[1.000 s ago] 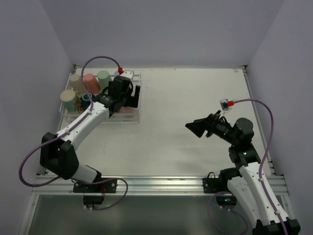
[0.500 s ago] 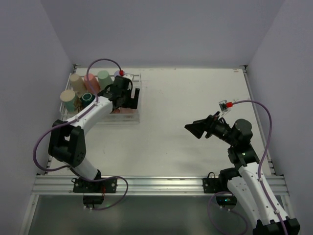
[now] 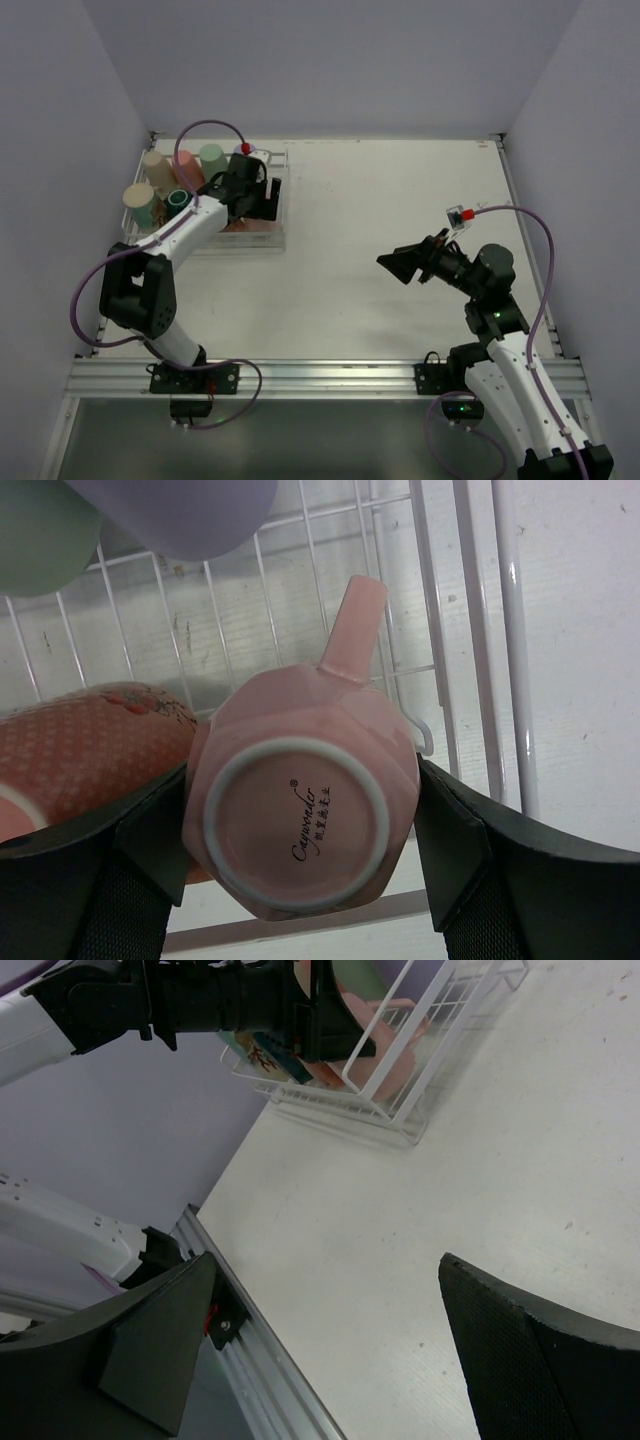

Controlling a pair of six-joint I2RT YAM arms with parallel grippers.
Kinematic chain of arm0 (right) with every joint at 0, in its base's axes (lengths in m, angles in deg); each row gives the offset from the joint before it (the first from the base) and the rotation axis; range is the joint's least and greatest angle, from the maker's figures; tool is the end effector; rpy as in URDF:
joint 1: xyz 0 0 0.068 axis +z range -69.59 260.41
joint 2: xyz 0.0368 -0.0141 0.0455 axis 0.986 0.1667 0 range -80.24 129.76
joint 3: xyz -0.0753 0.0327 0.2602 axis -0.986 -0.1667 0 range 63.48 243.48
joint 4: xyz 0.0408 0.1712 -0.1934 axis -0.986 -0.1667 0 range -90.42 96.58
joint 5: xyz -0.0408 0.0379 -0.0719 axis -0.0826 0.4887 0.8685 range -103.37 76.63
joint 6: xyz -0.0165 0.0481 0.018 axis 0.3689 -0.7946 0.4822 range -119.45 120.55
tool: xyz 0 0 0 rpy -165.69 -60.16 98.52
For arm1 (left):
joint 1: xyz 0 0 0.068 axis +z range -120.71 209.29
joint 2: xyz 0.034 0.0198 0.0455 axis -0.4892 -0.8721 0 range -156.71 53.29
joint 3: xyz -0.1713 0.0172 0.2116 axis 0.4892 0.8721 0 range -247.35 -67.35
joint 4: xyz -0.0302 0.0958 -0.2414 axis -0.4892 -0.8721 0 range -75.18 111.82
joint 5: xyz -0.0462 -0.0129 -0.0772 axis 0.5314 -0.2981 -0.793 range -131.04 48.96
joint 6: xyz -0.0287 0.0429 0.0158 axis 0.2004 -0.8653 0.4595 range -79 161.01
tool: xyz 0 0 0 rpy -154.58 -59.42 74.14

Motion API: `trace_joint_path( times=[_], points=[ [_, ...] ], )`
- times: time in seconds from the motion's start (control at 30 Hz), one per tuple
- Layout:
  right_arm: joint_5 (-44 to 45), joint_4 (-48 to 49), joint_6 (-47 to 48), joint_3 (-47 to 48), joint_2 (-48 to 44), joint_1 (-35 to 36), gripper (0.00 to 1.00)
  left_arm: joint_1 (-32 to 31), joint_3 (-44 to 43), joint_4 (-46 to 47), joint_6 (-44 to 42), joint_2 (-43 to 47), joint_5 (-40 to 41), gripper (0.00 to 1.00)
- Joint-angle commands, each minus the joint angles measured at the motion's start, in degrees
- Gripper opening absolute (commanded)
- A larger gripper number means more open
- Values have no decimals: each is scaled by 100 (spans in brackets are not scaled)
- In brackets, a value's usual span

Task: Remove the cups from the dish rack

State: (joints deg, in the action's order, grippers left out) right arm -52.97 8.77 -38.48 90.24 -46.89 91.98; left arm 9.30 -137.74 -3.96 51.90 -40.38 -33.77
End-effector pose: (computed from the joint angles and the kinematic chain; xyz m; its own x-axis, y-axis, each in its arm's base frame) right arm 0.1433 0.0525 0.2824 -0.5477 0.3831 -0.7438 -0.5565 0.4970 0.6657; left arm 0.3372 -0.1179 0.2526 -0.7465 0.0720 -0.6615 0.1223 0.9920 -0.0300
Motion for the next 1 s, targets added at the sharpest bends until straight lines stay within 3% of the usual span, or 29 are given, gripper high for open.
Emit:
trace_joint_path(
  times=[0.0,0.33,0.67,0.83,0.97],
  points=[
    [13,220,-9,4,-56,20,96,56,43,372,-105,251,99,39],
    [-66,676,-237,31,348,152,96,56,-27,583,-26,1280,161,27],
    [329,1722,-931,171,1068,617,95,56,-71,820,158,1930,-208,24],
    [812,2995,-1676,145,1560,1320,89,48,-177,767,439,2466,-682,24],
    [1295,3910,-2056,311,2149,1821,80,48,33,933,729,3098,-1244,24]
  ],
)
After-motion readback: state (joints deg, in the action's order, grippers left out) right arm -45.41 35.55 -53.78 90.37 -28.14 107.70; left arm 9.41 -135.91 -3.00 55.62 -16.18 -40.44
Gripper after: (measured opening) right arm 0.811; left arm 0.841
